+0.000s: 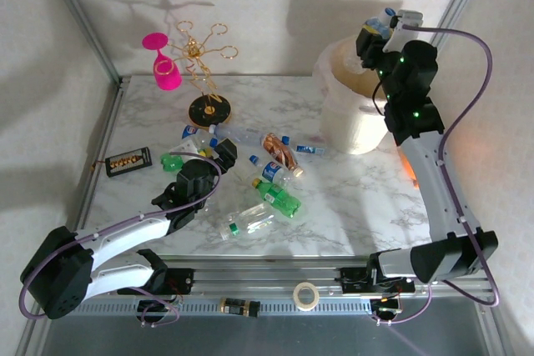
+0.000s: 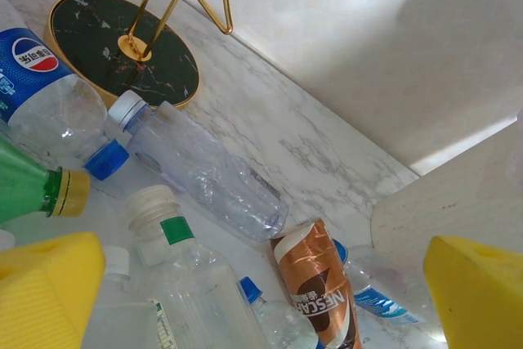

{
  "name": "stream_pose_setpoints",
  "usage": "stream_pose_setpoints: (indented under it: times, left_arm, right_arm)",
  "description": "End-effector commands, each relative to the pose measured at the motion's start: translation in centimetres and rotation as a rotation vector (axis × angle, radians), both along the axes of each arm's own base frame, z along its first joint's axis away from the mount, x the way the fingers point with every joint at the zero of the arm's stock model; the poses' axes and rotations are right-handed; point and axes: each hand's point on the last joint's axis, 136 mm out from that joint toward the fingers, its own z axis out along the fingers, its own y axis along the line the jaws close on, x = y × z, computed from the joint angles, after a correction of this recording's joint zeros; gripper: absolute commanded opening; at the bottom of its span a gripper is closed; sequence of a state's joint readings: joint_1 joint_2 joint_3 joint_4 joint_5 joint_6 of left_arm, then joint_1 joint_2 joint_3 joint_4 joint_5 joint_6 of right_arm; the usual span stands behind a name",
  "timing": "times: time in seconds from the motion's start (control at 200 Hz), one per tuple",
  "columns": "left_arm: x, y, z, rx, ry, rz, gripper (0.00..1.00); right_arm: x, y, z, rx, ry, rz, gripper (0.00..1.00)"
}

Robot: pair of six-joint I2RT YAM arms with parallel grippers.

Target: Put the plastic bottles in the bin

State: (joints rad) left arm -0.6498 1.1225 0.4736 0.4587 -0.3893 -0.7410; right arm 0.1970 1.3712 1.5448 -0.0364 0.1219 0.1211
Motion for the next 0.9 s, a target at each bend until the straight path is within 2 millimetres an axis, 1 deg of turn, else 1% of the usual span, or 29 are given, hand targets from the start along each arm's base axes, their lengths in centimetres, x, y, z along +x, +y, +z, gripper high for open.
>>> stream_pose_setpoints:
  times: [0.0,0.1,0.19,0.29,0.366,0.431,0.536,0.596,0.681,0.816,0.896]
  left_arm:
    - [-0.2,0.8,-0.5,0.020,0.007,0.013,1.00]
    - [-0.3,0.8,-0.6,0.023,0.006,0.012,1.00]
    - [-0.3,0.9,-0.7,0.024,0.007,0.017,1.00]
    - [-0.2,0.9,-0.9,0.027,0.012,0.022,1.00]
    - [-0.1,0.8,-0.8,0.026,0.015,0.020,1.00]
    - [0.1,0.7,-0.7,0.025,0.016,0.016,1.00]
    - [0.2,0.6,-0.6,0.024,0.018,0.017,1.00]
    - [0.3,0.6,-0.6,0.022,0.019,0.020,1.00]
    - [0.4,0.5,-0.5,0.019,0.021,0.019,0.99]
    - [0.3,0.6,-0.6,0.016,0.024,0.022,1.00]
    - [0.3,0.7,-0.6,0.015,0.026,0.026,0.99]
  right_arm:
    - [2.1,-3.3,-2.1,-0.040,0.027,-0.140,0.32]
    - [3.4,-4.6,-4.7,-0.041,0.084,-0.168,0.32]
    - [4.4,-5.0,-7.1,-0.026,0.136,-0.159,0.32]
    - [5.3,-4.7,-9.7,-0.012,0.200,-0.127,0.32]
    - [5.7,-4.3,-11.4,-0.009,0.238,-0.106,0.33]
    - [6.0,-4.1,-12.6,-0.006,0.263,-0.098,0.35]
    - [6.3,-3.8,-14.0,-0.004,0.293,-0.081,0.37]
    - [6.5,-3.6,-14.4,-0.006,0.307,-0.072,0.40]
    - [6.7,-3.6,-14.6,-0.007,0.317,-0.073,0.51]
    - [6.5,-3.4,-13.6,-0.005,0.301,-0.062,0.69]
    - [6.3,-3.2,-12.6,-0.002,0.291,-0.050,0.76]
